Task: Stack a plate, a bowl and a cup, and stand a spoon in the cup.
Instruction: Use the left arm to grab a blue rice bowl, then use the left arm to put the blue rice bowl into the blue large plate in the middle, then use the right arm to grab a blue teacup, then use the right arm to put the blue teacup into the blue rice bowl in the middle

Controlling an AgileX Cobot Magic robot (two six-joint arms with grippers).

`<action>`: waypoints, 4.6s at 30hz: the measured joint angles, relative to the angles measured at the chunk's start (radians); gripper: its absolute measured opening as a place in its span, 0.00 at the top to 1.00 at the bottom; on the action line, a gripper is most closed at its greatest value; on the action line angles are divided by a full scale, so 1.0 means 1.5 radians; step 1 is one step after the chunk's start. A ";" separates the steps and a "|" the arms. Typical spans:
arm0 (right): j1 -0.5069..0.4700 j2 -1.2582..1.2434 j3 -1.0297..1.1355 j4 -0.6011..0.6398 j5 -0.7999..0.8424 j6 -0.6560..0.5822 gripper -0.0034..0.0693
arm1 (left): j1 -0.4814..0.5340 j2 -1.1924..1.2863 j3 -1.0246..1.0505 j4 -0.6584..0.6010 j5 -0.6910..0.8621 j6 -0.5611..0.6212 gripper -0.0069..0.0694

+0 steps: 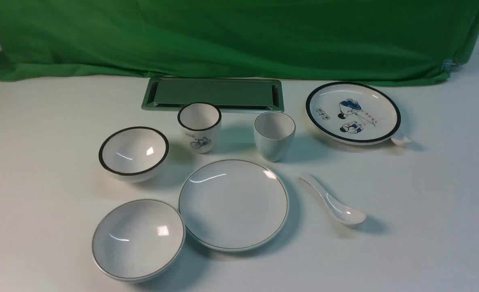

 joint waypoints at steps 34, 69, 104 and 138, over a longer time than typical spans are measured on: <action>0.000 0.000 0.000 0.151 -0.264 0.378 0.63 | 0.000 0.316 -0.460 -0.042 0.267 -0.281 0.91; 0.201 0.899 -0.746 0.145 0.262 0.037 0.73 | -0.080 1.080 -0.565 -0.062 0.274 -0.032 0.26; 0.240 1.454 -1.218 0.155 0.274 0.050 0.36 | -0.246 1.241 -0.780 -0.235 0.213 -0.014 0.86; 0.380 1.353 -1.188 0.117 0.408 -0.037 0.84 | -0.247 0.920 -0.802 0.180 0.529 -0.231 0.88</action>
